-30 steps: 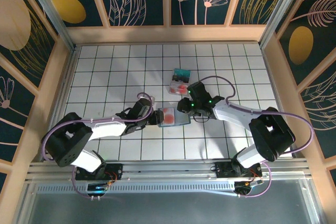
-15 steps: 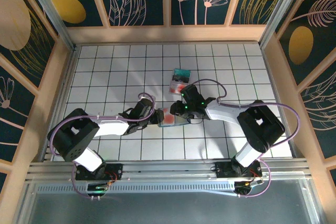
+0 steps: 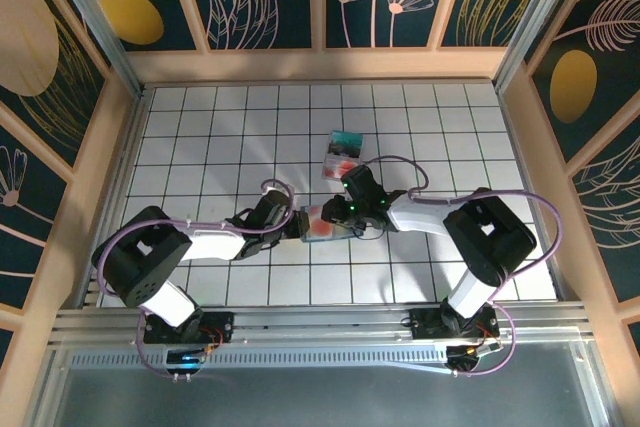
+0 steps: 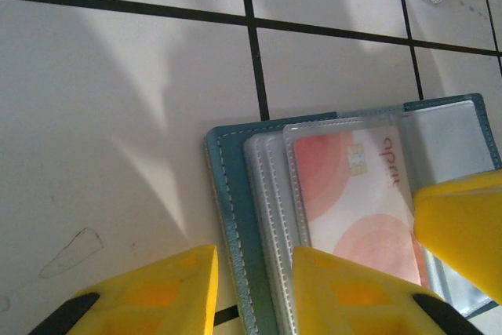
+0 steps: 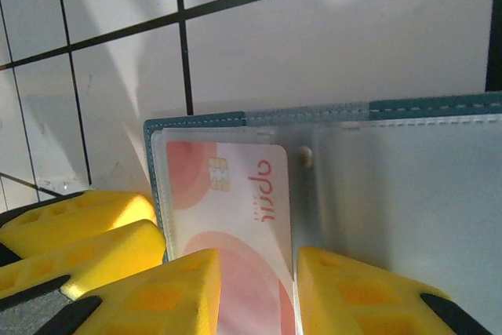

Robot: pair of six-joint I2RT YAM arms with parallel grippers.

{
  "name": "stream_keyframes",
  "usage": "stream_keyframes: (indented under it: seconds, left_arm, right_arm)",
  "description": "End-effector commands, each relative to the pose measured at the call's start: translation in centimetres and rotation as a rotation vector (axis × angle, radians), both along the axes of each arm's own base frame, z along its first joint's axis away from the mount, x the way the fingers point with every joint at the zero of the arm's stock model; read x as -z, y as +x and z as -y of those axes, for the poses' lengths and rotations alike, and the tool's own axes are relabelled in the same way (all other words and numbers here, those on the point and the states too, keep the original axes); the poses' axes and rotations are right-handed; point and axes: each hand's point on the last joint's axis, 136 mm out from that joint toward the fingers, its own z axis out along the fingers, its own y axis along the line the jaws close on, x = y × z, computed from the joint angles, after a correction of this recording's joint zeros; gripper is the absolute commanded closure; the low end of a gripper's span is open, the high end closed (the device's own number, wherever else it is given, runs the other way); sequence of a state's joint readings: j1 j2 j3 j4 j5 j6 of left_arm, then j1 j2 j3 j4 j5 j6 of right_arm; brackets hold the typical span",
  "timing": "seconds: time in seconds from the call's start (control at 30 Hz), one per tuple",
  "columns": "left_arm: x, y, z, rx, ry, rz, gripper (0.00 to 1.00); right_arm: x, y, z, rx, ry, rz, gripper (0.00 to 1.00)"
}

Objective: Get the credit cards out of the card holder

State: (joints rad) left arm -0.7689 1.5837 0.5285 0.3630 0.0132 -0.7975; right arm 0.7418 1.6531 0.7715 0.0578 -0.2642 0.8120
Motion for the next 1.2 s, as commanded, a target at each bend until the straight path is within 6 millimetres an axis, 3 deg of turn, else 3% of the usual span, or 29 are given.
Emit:
stream_keyframes:
  seconds: [0.0,0.5,0.77,1.17]
  left_arm:
    - [0.6,0.1,-0.1,-0.015,0.003,-0.001,0.71]
    - [1.4,0.0,0.6,0.011,0.001,-0.022,0.76]
    - [1.5,-0.2,0.6,0.017,0.0,-0.029,0.77]
    - [1.5,-0.2,0.9,0.024,-0.004,-0.04,0.77]
  right_arm:
    - [0.1,-0.1,-0.4,0.001,0.016,0.001,0.68]
    - [-2.8,-0.4,-2.1,-0.029,0.186,0.028,0.78]
    - [-3.0,-0.2,-2.2,-0.021,0.209,0.035,0.84]
    - [-2.8,-0.2,-3.2,-0.056,0.262,0.011,0.77]
